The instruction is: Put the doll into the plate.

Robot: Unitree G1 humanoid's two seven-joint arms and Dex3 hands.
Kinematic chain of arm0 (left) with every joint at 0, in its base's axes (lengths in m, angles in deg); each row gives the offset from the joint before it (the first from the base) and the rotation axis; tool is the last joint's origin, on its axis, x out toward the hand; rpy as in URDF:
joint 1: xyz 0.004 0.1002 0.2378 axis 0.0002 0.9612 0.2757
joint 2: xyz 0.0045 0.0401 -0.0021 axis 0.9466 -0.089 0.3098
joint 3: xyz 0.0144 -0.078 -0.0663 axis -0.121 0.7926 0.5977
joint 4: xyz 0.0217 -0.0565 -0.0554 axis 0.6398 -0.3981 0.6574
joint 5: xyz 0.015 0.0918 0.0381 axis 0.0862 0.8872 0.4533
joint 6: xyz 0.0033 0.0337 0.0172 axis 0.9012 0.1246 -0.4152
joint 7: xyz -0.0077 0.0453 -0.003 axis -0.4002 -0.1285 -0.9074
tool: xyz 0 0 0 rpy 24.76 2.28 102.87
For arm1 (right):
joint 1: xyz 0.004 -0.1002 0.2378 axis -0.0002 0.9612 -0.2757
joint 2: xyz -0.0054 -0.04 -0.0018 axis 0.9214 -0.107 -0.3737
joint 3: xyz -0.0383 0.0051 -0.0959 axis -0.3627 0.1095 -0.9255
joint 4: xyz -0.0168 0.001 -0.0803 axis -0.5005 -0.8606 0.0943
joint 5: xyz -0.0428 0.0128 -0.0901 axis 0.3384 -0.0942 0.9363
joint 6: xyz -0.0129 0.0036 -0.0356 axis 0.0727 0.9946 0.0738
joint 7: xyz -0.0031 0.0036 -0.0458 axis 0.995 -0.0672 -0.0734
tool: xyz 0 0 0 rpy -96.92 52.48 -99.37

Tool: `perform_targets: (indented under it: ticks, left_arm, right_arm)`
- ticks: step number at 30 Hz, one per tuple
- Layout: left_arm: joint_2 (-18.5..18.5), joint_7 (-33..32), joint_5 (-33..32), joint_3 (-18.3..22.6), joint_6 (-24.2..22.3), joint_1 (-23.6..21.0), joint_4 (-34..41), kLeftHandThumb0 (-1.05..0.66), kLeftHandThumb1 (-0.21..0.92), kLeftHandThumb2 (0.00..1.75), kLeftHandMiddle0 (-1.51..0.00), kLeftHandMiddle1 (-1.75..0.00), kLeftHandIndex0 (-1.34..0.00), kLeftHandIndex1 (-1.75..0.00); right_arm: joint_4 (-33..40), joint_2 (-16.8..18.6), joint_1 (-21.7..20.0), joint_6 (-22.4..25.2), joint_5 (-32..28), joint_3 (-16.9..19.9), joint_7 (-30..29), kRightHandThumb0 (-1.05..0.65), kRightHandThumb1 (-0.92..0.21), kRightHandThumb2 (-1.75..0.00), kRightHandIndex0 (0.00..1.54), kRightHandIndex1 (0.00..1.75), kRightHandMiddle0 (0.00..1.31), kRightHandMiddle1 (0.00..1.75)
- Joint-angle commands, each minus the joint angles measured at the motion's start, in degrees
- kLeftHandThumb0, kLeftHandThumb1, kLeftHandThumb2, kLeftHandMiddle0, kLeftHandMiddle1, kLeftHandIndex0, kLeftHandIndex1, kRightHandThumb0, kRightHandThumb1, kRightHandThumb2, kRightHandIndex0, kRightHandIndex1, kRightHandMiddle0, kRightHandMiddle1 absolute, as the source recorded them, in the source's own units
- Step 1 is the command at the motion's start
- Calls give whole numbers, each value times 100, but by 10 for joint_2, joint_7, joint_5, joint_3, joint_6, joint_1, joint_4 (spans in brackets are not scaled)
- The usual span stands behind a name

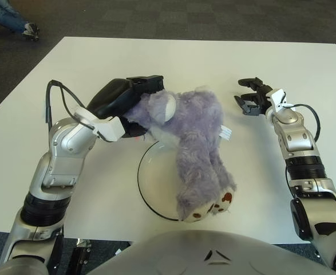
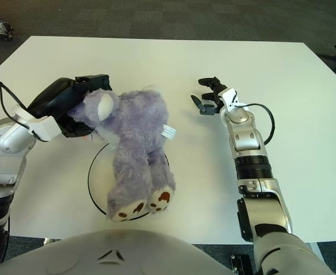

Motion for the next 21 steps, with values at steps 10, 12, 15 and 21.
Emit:
perform_targets:
  ticks: [10,12,15,21]
  left_arm:
    - [-6,0,-13,-3,16,15,8,0,-9,175,-94,-166,-68,-175]
    - [-5,5,-11,-7,11,18,14,0,-9,175,-94,-166,-68,-175]
    - [-4,10,-9,-10,4,23,23,0,-9,175,-94,-166,-68,-175]
    - [-4,5,10,-16,2,30,32,0,-9,175,-94,-167,-68,-175]
  right_arm:
    - [-23,2,19,11,3,0,-12,-53,-53,-92,1,101,0,66]
    - [-23,1,20,12,2,0,-12,-52,-53,-92,2,103,0,67]
    - [-21,2,19,15,2,0,-13,-52,-52,-93,3,104,0,69]
    - [-20,4,19,17,1,0,-15,-51,-50,-94,4,107,0,72]
